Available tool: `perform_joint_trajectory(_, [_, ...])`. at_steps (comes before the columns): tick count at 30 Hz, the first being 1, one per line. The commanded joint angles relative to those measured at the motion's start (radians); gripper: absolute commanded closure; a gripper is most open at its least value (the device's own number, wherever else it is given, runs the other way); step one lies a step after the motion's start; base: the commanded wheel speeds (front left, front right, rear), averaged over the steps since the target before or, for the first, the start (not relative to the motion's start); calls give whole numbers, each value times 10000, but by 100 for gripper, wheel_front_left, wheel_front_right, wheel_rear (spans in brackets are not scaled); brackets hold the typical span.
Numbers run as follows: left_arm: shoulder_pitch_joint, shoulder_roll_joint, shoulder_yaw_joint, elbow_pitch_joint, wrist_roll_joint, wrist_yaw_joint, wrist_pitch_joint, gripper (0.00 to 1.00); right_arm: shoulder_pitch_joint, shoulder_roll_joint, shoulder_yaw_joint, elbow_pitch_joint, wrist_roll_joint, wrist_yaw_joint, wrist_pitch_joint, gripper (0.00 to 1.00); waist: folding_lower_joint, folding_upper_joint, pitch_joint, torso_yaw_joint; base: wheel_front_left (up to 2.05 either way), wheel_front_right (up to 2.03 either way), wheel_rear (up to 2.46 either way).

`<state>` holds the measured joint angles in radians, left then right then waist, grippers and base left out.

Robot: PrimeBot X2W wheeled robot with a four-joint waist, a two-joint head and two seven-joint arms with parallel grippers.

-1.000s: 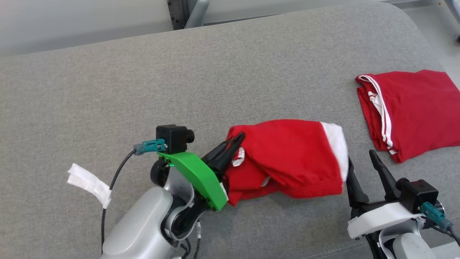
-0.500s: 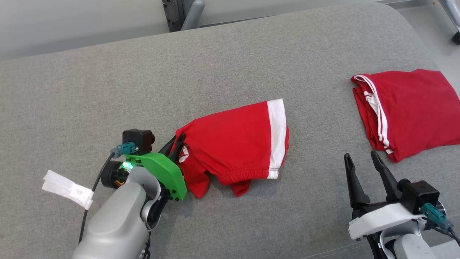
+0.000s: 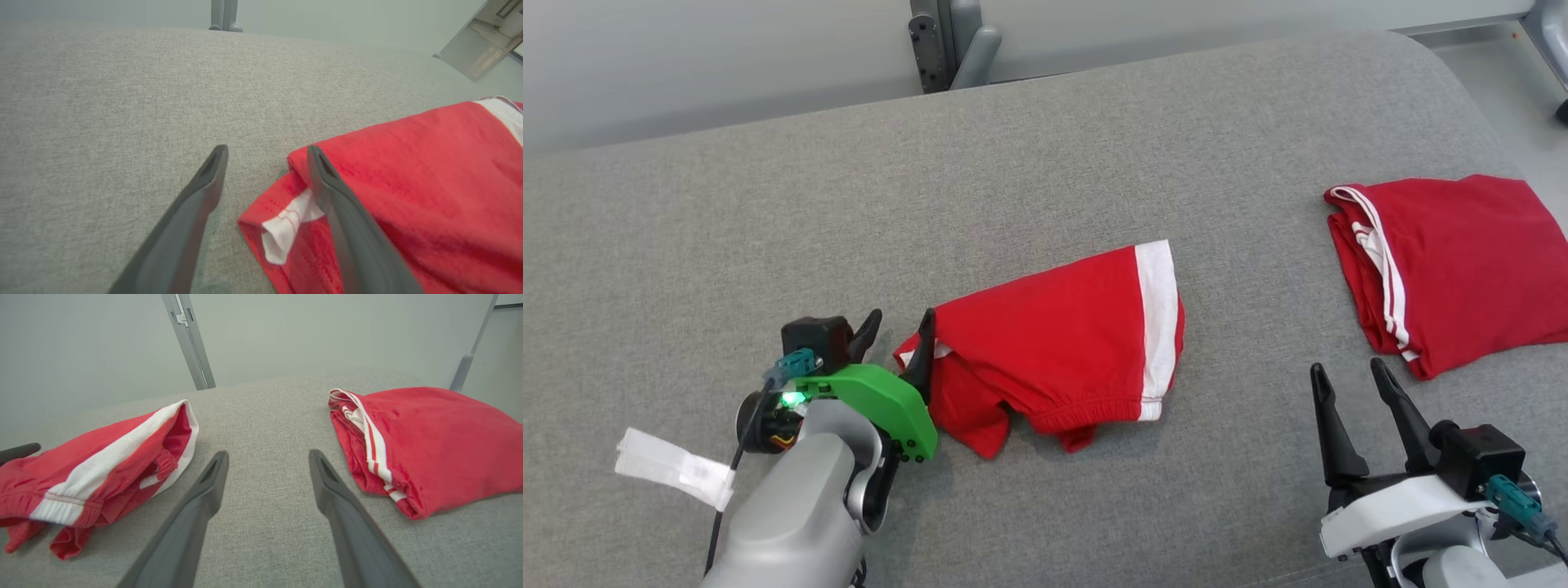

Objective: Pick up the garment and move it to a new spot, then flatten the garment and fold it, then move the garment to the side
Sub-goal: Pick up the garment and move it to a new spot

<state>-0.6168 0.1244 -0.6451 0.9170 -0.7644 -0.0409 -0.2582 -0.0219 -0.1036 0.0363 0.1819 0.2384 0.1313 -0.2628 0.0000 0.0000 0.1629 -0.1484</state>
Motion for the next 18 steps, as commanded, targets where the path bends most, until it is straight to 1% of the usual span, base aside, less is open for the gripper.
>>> perform_joint_trajectory(1, [246,111,112,-203,113,117,-75,0,116,21,-67,-37,-47,-11,-27,0,0,0,-87,45,0,0,0])
perform_joint_trajectory(4, [954,250,706,-1480,598,585,-60,0,326,51,-188,-53,-62,-11,-27,0,0,0,-270,159,0,0,0])
perform_joint_trajectory(5, [1621,300,1086,-2393,923,873,-62,0,457,62,-272,-63,-104,-11,-27,0,0,0,-415,231,0,0,0])
perform_joint_trajectory(8, [2687,303,1740,-3802,1504,1268,-66,0,665,45,-421,-116,-190,-11,-27,0,0,0,-674,345,0,0,0])
perform_joint_trajectory(13, [4349,175,2427,-5649,2662,1568,-67,0,1003,0,-760,-269,-298,-11,-27,0,0,0,-1004,630,0,0,0])
perform_joint_trajectory(16, [5093,207,2643,-6253,3468,1674,-65,0,1210,-23,-963,-349,-355,-11,-27,0,0,0,-1181,820,0,0,0])
perform_joint_trajectory(18, [5504,89,2905,-6555,3799,1733,-56,0,1318,-47,-1085,-395,-445,-11,-27,0,0,0,-1290,931,0,0,0])
